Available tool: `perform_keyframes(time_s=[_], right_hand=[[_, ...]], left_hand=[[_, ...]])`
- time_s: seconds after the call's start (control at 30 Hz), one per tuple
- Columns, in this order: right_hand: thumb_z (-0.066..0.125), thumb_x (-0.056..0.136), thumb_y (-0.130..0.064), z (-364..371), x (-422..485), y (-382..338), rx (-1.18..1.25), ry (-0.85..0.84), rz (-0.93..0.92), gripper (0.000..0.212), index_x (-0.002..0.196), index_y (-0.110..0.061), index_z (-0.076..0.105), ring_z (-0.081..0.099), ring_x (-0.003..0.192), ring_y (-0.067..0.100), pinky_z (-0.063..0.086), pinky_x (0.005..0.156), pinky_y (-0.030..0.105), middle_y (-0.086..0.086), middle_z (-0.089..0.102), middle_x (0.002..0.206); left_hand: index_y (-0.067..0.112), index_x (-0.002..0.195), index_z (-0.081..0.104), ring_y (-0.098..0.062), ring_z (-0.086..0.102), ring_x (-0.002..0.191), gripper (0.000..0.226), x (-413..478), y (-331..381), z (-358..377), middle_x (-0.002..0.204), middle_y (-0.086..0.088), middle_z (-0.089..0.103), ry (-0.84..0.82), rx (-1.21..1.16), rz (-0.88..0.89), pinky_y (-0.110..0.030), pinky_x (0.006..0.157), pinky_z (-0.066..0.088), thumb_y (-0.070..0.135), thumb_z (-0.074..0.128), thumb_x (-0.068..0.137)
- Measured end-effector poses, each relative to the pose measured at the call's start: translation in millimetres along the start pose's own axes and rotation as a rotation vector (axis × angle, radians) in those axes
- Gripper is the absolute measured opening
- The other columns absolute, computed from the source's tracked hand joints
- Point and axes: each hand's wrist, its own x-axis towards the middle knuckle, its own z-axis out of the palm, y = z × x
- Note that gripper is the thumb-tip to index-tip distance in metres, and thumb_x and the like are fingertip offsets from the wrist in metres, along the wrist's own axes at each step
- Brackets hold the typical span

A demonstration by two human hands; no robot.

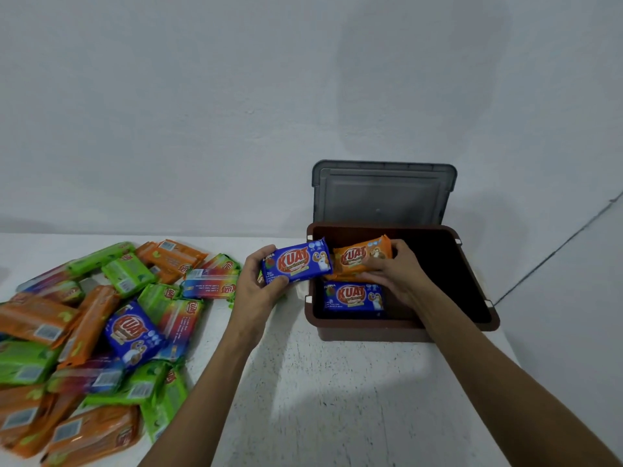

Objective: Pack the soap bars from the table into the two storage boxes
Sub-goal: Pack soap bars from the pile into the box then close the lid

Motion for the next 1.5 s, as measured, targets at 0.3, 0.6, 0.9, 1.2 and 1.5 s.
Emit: perform_keyframes(time_s=[0.3,0.6,0.9,1.2,1.5], right_hand=[[0.073,0.085,-0.022,1.1,7.0,10.3,-0.645,0.104,-0.273,0.049,0.12,-0.029,0.039,0.06,0.097,0.018,0.049,0.055,0.021,0.004,0.054,0.12],[0.067,0.089,-0.033,9.8,2.7,16.6,-0.962,0.137,-0.37,0.031,0.109,-0.015,0.053,0.055,0.088,0.01,0.049,0.065,0.024,0.007,0.06,0.117],[0.055,0.096,-0.038,0.3,-8.5,-3.8,-0.928,0.169,-0.523,0.032,0.124,-0.023,0.055,0.058,0.095,0.014,0.047,0.065,0.021,0.001,0.055,0.114],[0.063,0.09,-0.007,5.3,-40.1,-17.2,-0.194,-0.328,-0.192,0.036,0.122,-0.022,0.06,0.067,0.103,0.024,0.059,0.084,0.045,0.006,0.061,0.12],[0.063,0.088,-0.008,-37.6,-36.5,-14.3,-0.332,-0.229,-0.102,0.035,0.121,-0.02,0.061,0.056,0.114,0.027,0.062,0.073,0.042,0.005,0.053,0.124]], left_hand=[[0.026,0.127,0.052,-0.023,0.058,0.117,0.048,-0.7,2.5,0.3,0.13,-0.002,0.053,-0.003,0.006,-0.007,-0.05,0.087,0.056,0.01,0.067,0.084],[0.026,0.128,0.051,-0.021,0.058,0.116,0.048,-0.8,6.5,1.1,0.131,-0.001,0.052,-0.015,0.03,0.011,-0.044,0.083,0.059,0.007,0.065,0.087],[0.033,0.125,0.052,-0.019,0.058,0.116,0.047,-1.7,10.9,8.2,0.127,0.004,0.055,-0.075,0.032,0.023,-0.045,0.085,0.058,0.01,0.066,0.086],[0.03,0.132,0.046,0.0,0.057,0.109,0.05,-2.0,22.9,28.7,0.126,0.015,0.051,-0.261,0.299,0.196,-0.016,0.072,0.055,0.026,0.064,0.086],[0.032,0.138,0.047,-0.007,0.036,0.133,0.056,6.4,-6.9,10.3,0.148,0.006,0.04,-0.282,0.798,0.342,-0.027,0.103,0.036,0.058,0.05,0.088]])
